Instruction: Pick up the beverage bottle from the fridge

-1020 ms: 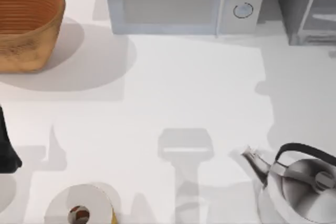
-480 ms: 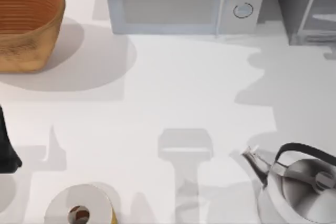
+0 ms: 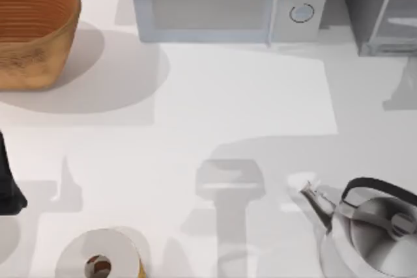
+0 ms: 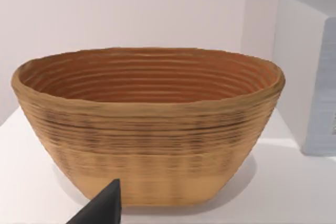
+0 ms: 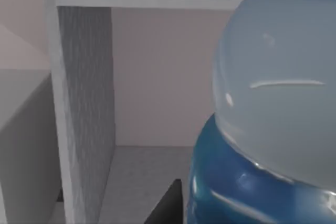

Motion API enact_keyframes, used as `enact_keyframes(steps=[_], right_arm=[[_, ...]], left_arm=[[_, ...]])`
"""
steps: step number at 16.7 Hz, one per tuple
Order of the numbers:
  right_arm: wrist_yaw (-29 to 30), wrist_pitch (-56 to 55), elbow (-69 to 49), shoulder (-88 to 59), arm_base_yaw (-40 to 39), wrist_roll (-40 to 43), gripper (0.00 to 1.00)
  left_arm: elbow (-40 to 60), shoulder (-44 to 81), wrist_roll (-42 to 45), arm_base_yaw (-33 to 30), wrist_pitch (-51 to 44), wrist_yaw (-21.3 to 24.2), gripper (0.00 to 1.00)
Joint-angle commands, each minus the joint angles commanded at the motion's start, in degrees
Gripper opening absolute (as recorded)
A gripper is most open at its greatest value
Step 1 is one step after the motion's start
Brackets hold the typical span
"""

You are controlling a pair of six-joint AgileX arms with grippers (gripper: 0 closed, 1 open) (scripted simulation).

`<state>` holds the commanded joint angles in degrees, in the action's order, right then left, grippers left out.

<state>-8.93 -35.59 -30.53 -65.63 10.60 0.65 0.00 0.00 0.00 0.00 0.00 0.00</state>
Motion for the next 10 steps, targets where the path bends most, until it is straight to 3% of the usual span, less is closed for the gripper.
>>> enact_keyframes(steps=[10], right_arm=[[7.3, 29.87, 25.75, 56.2, -8.61, -0.68, 0.0]], left_arm=[[0.0, 0.0, 0.0, 0.0, 0.0, 0.0, 1.0]])
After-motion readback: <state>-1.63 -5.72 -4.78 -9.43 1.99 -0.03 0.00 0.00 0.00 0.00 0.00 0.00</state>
